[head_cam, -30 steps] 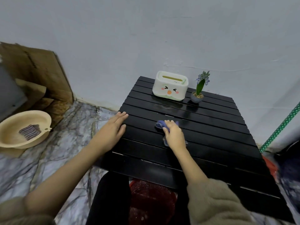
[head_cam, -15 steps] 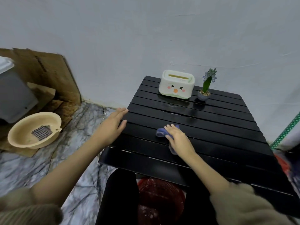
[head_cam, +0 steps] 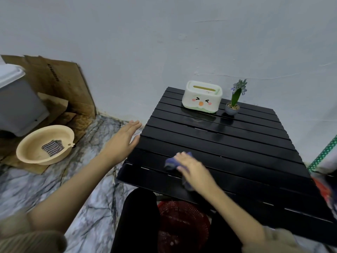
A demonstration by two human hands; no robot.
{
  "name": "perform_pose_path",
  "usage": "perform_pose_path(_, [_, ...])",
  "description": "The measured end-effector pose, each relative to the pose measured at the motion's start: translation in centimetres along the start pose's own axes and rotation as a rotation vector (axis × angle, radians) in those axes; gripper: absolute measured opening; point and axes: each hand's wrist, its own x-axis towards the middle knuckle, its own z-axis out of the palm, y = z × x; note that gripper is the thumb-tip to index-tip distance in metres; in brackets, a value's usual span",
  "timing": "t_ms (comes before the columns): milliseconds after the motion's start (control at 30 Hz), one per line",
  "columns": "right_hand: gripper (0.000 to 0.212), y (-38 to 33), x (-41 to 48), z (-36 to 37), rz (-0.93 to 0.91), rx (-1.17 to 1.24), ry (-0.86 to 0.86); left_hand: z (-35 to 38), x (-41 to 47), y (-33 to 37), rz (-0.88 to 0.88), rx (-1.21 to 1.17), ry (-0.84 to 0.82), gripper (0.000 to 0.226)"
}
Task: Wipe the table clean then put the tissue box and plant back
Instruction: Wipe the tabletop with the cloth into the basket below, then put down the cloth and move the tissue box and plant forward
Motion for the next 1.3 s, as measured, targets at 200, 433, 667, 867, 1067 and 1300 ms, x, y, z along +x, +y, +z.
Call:
perform_pose_path(200, [0.039,-3.3,7.3,4.2,0.087,-0.102,0.072,-1.0,-1.4,-1.1,-0.021,0.024,-0.008,0.045])
perform_pose_path(433, [0.041,-8.4,1.0,6.0,-0.245,-0.030,-0.167,-0.4,-1.9,-0.6,-0.030,0.014,0.002,0.044])
perform_pose_path(667, [0.049,2.8,-12.7,-4.2,0.222,-0.092,0.111,3.9,-1.7,0.6,-0.004,-0.040,-0.085,0.044])
perform_pose_path(867, [0.039,10.5,-17.9,-11.5,0.646,-0.174,0.331,7.3,-0.5,2.8,0.029,-0.085,-0.179,0.046])
perform_pose_path(1067, [0.038,12.5,-17.9,-13.6,0.906,-0.184,0.499,8.8,0.9,3.4,0.030,-0.077,-0.154,0.046])
perform_pose_path(1300, [0.039,11.0,-13.2,-14.9,0.791,-0.510,0.434,8.7,4.9,3.3,-0.004,-0.116,-0.118,0.045])
